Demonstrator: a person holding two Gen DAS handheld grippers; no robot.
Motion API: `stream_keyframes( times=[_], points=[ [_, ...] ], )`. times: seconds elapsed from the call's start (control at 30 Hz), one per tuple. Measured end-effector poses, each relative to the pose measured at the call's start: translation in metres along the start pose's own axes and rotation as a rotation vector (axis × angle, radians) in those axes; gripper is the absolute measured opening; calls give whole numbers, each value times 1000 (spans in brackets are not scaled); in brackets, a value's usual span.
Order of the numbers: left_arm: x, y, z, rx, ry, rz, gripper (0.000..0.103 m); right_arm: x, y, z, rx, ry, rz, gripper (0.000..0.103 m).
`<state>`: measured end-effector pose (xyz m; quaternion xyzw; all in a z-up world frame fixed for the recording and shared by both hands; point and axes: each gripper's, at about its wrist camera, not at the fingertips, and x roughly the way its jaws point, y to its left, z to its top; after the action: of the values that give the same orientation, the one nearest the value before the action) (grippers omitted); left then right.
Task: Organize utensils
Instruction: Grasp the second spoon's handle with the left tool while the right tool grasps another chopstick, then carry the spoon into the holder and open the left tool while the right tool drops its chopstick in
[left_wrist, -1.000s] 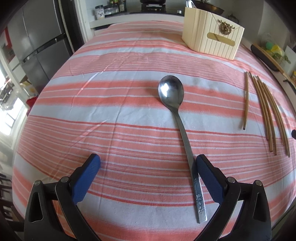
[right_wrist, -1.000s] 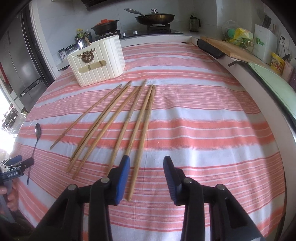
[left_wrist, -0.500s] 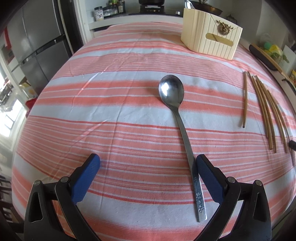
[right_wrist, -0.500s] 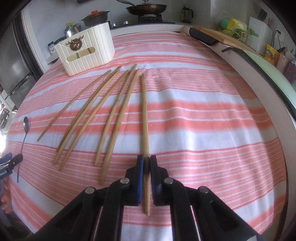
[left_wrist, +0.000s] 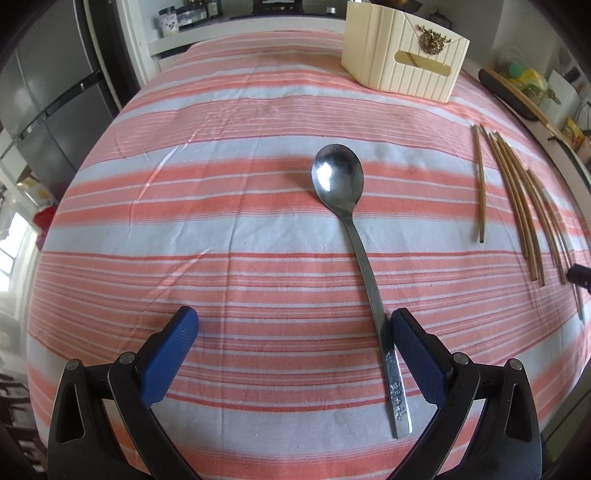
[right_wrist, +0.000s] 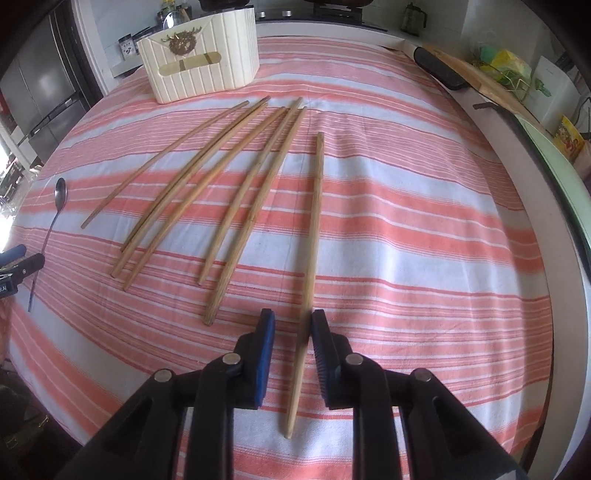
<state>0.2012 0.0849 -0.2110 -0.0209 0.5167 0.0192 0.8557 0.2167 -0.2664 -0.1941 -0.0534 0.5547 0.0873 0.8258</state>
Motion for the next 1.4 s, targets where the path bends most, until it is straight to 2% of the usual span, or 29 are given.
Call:
stream_keyframes(
  times=[0.17, 0.37, 0.4, 0.53, 0.63, 0.7, 0.73, 0.8, 0.83, 0.9, 1.1, 1.4],
  points=[
    [4, -10, 13, -2, 0, 4, 102, 7, -4, 16, -25, 37, 29, 21],
    [20, -18, 42, 30, 17, 57, 102, 23, -6, 49, -57, 60, 41, 23],
    [24, -18, 46, 36, 26, 53, 103, 26, -7, 55, -58, 62, 54, 27],
    [33, -14, 63, 25, 70, 31, 101, 39, -12, 84, -43, 71, 64, 28],
    [34, -14, 73, 20, 77, 23, 89, 49, -16, 107, -32, 61, 57, 26],
    [34, -18, 79, 20, 74, 15, 73, 54, -17, 121, -26, 48, 48, 25],
    [34, -20, 81, 19, 67, 13, 69, 57, -18, 126, -28, 50, 49, 22],
    [33, -25, 84, 27, 44, 4, 40, 61, -21, 133, -12, 36, 34, 12],
    [32, -26, 84, 32, 36, -1, 36, 61, -25, 134, 4, 32, 39, 8],
    [31, -27, 85, 32, 23, -15, 36, 62, -34, 138, 47, 22, 60, 8],
    [1, -18, 76, 19, -81, -107, 36, 20, -40, 123, 84, -104, 103, 8],
    [-94, -15, 66, 17, -317, -192, 36, -95, -22, 97, 27, -380, 121, 7]
  ],
)
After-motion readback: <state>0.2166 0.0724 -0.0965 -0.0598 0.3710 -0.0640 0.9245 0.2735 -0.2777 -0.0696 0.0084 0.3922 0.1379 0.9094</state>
